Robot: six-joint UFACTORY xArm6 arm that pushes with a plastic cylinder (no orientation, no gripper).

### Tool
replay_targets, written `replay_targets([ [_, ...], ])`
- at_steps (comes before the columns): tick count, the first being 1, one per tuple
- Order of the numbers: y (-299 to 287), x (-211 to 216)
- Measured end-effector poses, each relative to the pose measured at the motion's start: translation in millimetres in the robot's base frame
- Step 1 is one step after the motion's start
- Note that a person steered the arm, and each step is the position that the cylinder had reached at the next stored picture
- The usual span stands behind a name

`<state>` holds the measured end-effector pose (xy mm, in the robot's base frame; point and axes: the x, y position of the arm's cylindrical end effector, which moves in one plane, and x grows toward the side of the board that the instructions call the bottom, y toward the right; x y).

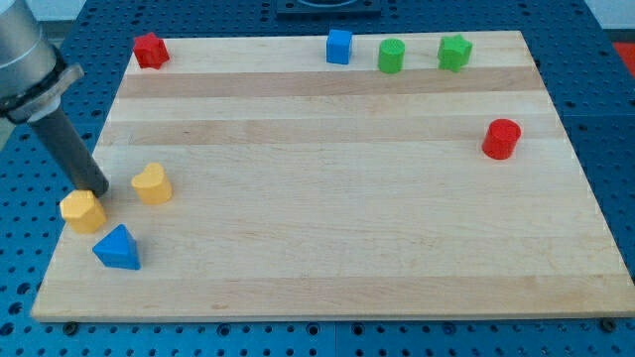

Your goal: Push the green circle to the left of the red circle

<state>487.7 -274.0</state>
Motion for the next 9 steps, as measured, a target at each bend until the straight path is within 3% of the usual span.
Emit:
replay_targets([
  [3,32.1,5.8],
  [5,41.8,-84.3],
  [7,233.6,-152.0],
  [9,276.6,-228.3],
])
